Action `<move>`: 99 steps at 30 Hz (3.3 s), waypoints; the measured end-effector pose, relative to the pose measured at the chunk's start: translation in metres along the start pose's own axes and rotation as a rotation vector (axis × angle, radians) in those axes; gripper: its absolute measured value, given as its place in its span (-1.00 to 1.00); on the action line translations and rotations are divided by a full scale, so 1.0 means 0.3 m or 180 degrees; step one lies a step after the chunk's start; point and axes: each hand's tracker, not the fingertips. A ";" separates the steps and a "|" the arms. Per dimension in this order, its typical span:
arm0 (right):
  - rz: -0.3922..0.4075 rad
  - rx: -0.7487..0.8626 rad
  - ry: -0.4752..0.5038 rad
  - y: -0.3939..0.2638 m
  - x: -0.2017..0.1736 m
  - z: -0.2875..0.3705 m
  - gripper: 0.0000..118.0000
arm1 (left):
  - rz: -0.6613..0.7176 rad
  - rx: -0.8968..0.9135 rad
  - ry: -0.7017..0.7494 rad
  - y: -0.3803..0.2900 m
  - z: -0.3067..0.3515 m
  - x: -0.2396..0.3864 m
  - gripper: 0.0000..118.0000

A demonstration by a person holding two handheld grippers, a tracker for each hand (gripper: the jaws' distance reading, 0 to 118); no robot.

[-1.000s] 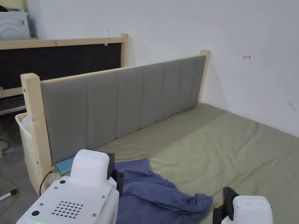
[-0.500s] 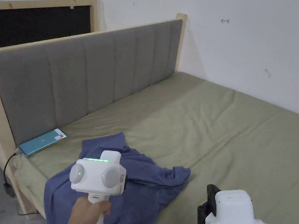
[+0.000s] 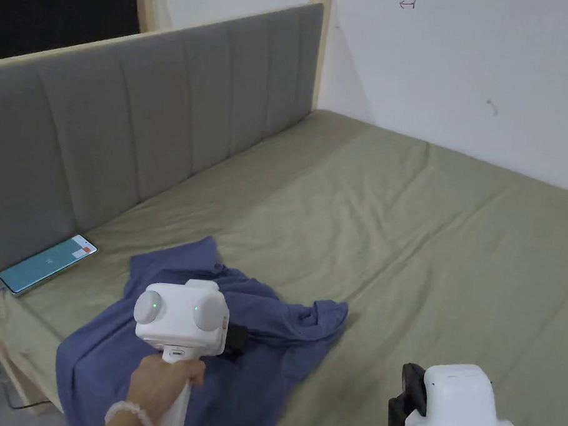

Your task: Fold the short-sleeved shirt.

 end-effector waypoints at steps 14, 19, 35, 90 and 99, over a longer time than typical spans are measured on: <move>-0.0111 -0.0167 -0.0081 -0.026 0.079 0.007 -1.00 | 0.0489 -0.0060 -0.0299 0.015 0.028 -0.058 -0.96; -0.0218 -0.0175 -0.0166 -0.032 0.127 0.037 -1.00 | 0.0651 0.0081 -0.0594 0.044 0.118 -0.118 -0.96; -0.0541 0.0177 -0.0953 -0.012 0.353 0.287 -1.00 | -0.0538 0.1163 -0.2149 0.204 0.857 0.500 -0.96; -0.1282 -0.0552 -0.1822 -0.361 0.721 0.507 -1.00 | -0.1201 0.0498 -0.1379 -0.032 0.333 1.278 0.49; -0.1358 -0.0762 -0.1795 -0.400 0.778 0.416 -1.00 | -0.1429 -0.0198 -0.0731 0.140 -0.137 1.411 0.49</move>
